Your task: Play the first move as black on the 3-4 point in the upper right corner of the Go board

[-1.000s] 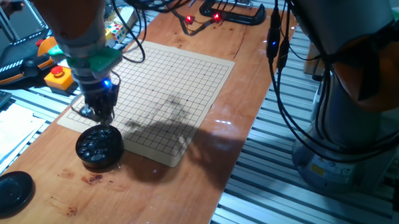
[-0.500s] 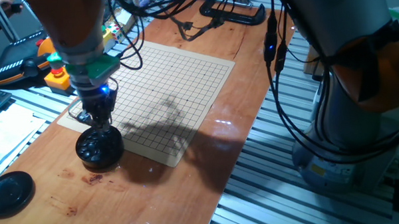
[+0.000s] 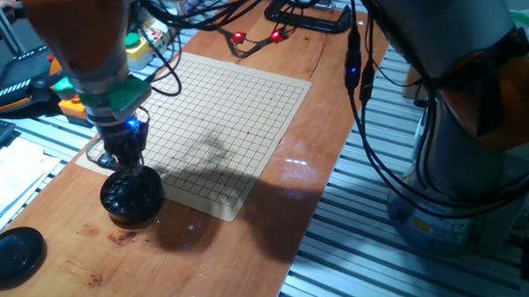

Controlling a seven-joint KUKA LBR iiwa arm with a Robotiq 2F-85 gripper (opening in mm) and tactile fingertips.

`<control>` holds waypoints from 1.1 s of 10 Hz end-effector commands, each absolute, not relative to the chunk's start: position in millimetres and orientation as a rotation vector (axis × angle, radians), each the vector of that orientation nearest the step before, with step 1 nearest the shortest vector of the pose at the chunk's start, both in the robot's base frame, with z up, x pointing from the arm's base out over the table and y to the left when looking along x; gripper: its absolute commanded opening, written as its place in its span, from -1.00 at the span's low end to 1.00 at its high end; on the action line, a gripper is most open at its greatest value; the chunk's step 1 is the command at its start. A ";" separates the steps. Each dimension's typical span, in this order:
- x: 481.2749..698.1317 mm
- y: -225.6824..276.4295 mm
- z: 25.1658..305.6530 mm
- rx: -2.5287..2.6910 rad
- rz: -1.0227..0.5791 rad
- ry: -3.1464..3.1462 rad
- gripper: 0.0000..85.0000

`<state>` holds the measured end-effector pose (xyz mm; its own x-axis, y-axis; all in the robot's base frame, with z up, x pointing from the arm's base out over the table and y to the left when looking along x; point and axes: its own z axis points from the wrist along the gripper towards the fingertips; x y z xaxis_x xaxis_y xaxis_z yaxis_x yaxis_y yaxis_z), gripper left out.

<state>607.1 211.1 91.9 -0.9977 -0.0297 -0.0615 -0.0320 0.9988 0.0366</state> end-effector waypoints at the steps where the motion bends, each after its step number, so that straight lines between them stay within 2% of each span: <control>1: 607.4 211.2 90.3 -0.051 0.058 3.078 -0.97; 6: 609.0 212.7 84.4 0.001 0.064 3.069 -0.39; 11: 610.0 214.2 75.7 0.014 0.073 3.049 -0.45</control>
